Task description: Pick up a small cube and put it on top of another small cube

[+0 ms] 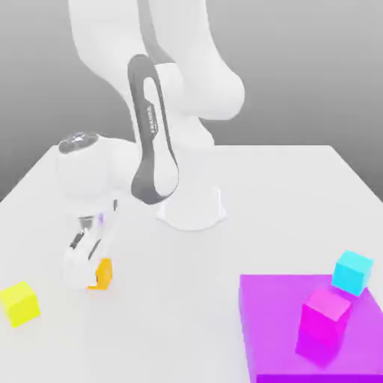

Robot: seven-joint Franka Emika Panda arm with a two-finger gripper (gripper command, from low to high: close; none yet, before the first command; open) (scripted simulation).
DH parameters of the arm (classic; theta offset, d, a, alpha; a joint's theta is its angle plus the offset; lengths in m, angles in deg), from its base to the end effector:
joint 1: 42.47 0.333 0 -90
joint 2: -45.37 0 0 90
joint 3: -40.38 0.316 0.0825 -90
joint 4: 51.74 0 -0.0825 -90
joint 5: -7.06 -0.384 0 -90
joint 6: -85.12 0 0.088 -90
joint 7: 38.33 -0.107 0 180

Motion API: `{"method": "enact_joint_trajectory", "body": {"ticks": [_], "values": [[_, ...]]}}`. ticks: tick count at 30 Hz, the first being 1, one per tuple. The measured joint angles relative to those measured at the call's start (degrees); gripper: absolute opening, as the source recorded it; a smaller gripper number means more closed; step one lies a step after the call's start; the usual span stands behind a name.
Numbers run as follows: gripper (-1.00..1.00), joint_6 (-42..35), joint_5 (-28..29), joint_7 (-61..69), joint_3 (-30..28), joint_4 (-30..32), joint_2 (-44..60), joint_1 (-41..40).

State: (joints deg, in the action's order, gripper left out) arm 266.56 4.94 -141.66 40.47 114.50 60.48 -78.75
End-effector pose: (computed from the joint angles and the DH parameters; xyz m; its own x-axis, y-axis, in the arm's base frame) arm 0.2592 -0.1937 0.1239 -0.7842 -0.6206 0.0001 -0.6206 0.7842 -0.0016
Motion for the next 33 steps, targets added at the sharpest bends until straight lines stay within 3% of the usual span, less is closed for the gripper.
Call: {"method": "enact_joint_trajectory", "body": {"ticks": [10, 28, 33], "values": [[-1.0, -14.64, 2.04, -0.75, 0.03, 2.51, -17.21, 1.86], [-1.0, -38.96, -3.9, 26.01, 26.77, -16.92, -23.01, 40.43], [-1.0, -34.08, 2.7, 24.5, 31.01, -19.06, -14.93, 44.82]]}}
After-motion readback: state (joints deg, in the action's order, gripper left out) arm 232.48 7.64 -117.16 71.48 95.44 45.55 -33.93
